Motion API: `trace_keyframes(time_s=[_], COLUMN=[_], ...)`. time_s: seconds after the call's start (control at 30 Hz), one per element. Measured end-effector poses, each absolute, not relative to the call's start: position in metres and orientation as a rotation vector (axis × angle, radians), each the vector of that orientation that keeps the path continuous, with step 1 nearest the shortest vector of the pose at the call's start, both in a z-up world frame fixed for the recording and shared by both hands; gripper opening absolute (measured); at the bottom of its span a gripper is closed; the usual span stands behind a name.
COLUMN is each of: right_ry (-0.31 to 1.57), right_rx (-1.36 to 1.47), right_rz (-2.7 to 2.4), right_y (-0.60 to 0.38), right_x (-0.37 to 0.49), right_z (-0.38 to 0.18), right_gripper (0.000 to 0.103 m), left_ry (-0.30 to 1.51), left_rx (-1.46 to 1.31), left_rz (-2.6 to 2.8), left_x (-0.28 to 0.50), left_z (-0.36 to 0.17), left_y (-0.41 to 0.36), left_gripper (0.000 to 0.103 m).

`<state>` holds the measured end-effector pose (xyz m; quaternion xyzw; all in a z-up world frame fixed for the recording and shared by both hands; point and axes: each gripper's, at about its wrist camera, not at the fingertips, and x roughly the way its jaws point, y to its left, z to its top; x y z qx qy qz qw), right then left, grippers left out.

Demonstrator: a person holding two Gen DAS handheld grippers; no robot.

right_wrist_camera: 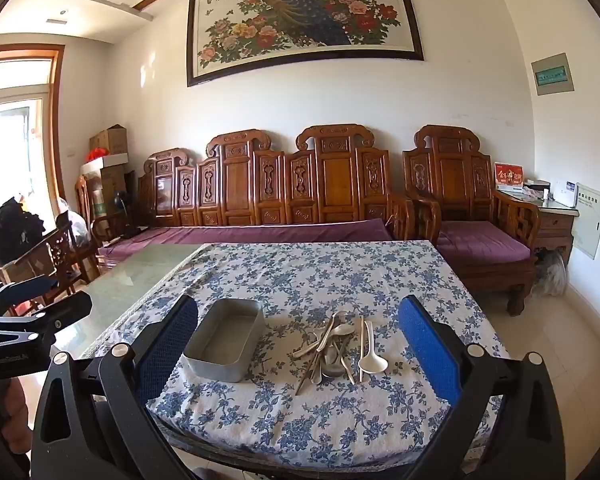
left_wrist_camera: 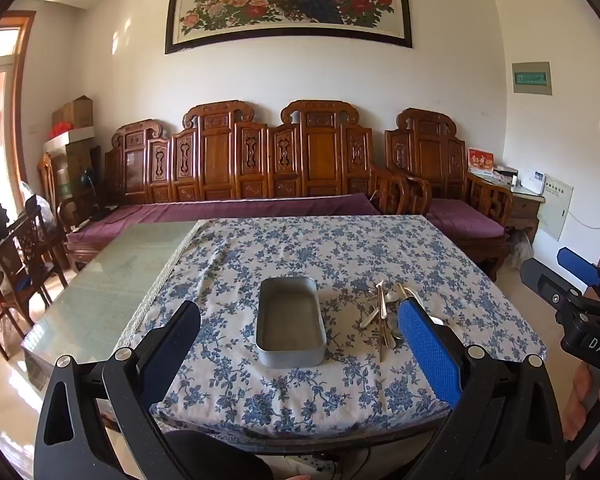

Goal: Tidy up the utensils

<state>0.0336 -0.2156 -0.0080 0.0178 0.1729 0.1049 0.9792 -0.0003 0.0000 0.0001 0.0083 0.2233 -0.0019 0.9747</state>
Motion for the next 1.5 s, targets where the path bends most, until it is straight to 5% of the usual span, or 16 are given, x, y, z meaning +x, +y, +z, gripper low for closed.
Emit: trace_keyframes(time_s=[1.5], right_ry=[0.339], right_rx=[0.032], right_rz=[0.209], right_y=[-0.2149], right_x=[0.0309], right_z=[-0.0054], right_gripper=[0.100], left_ry=[0.456], left_rx=[0.013], left_rz=[-0.005], left_x=[-0.0002], left_z=[0.0001], left_y=[0.0002], left_gripper=[0.096])
